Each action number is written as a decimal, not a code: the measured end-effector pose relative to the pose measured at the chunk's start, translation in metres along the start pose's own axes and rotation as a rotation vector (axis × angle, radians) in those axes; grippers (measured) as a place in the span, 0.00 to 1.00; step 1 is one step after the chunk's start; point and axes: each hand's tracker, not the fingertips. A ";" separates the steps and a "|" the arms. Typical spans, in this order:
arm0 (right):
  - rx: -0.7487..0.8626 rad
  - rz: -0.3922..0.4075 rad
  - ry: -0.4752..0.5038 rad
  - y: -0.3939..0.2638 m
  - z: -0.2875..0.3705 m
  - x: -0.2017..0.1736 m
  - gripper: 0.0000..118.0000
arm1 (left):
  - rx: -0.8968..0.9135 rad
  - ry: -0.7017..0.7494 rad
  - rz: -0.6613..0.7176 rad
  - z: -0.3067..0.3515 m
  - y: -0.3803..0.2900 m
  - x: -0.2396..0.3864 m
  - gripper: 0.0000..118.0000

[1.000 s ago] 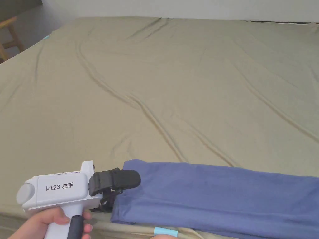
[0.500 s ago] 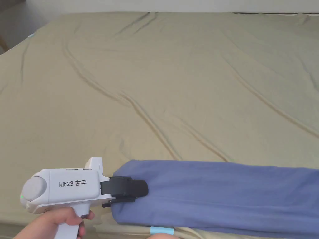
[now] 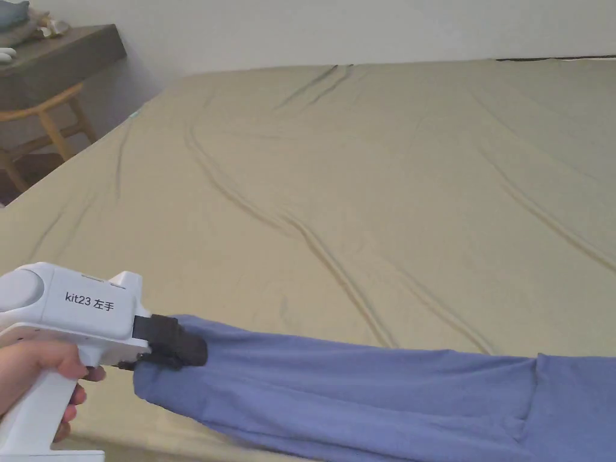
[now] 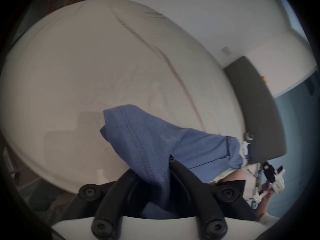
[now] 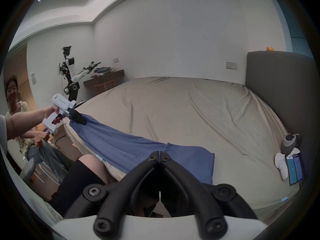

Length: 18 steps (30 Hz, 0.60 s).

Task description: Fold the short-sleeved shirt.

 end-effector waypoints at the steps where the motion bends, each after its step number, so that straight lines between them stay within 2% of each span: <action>1: 0.001 0.002 0.003 -0.003 0.001 -0.002 0.00 | -0.007 0.000 -0.023 0.003 -0.002 0.012 0.05; 5: -0.009 0.029 0.034 -0.019 -0.001 -0.008 0.00 | 0.002 0.082 -0.131 0.000 -0.009 0.087 0.05; 7: -0.019 0.024 0.071 -0.026 -0.003 -0.008 0.00 | -0.026 0.096 -0.234 -0.010 -0.010 0.122 0.05; 10: -0.045 -0.001 0.090 -0.032 -0.006 -0.003 0.00 | -0.078 0.107 -0.286 -0.036 -0.013 0.169 0.05; 11: -0.045 0.009 0.090 -0.034 -0.006 -0.002 0.00 | -0.090 0.105 -0.307 -0.048 -0.011 0.177 0.05; 14: -0.036 0.053 -0.011 -0.036 -0.002 0.006 0.00 | -0.108 0.089 -0.301 -0.084 -0.017 0.211 0.05; 18: -0.019 -0.016 0.001 -0.036 0.008 0.024 0.00 | -0.191 0.058 -0.318 -0.135 -0.027 0.239 0.07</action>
